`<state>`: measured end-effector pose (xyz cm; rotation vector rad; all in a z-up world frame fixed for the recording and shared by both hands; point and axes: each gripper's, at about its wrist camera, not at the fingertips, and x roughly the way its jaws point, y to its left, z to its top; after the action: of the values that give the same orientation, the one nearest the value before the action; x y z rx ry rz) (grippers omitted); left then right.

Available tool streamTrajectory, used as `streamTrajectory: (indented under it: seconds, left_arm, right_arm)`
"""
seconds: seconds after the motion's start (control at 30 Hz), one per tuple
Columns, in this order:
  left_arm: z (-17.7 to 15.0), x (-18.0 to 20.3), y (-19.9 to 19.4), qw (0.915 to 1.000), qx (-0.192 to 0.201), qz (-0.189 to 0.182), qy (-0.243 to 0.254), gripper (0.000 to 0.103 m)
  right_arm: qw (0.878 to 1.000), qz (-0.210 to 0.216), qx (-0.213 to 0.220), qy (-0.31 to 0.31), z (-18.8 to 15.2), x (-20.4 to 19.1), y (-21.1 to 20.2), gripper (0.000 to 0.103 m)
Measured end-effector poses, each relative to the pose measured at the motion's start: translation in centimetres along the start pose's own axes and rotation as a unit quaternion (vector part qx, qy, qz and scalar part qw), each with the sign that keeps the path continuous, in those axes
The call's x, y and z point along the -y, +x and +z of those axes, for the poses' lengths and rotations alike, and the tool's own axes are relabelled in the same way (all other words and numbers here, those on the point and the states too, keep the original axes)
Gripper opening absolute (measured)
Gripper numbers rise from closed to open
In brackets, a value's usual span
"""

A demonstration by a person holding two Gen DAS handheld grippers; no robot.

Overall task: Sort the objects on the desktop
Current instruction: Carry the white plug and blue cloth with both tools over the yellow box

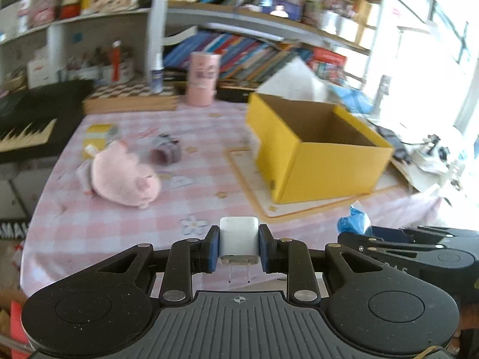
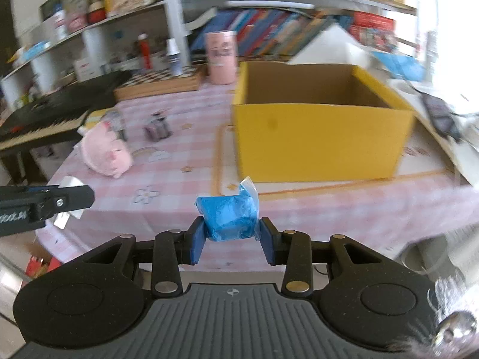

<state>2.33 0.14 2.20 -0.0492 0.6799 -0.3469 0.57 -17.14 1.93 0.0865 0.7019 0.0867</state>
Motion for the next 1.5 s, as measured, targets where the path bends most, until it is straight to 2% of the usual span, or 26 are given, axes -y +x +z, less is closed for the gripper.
streamTrajectory:
  seconds: [0.4, 0.8, 0.9, 1.23, 1.5]
  left_arm:
    - [-0.2, 4.0, 1.0, 0.9961, -0.010, -0.068, 0.055, 0.025]
    - [0.4, 5.5, 2.3, 0.9936, -0.016, -0.086, 0.071, 0.025]
    - [0.8, 5.8, 2.8, 0.9933, -0.007, -0.089, 0.074, 0.025]
    - [5.8, 8.5, 5.1, 0.9898, 0.057, -0.094, 0.090, 0.025]
    - [9.7, 10.9, 8.5, 0.9885, 0.078, -0.091, 0.093, 0.025]
  right_arm:
    - [0.997, -0.061, 0.001, 0.043, -2.0, 3.4, -2.8, 0.035]
    - [0.996, -0.067, -0.005, 0.055, -1.9, 4.6, -2.5, 0.035]
    - [0.996, -0.071, -0.008, 0.056, -1.7, 5.1, -2.1, 0.035]
    - [0.996, -0.079, 0.033, 0.035, 2.6, 8.1, -1.7, 0.035]
    - [0.995, -0.070, 0.069, 0.022, 7.8, 11.5, -0.3, 0.035]
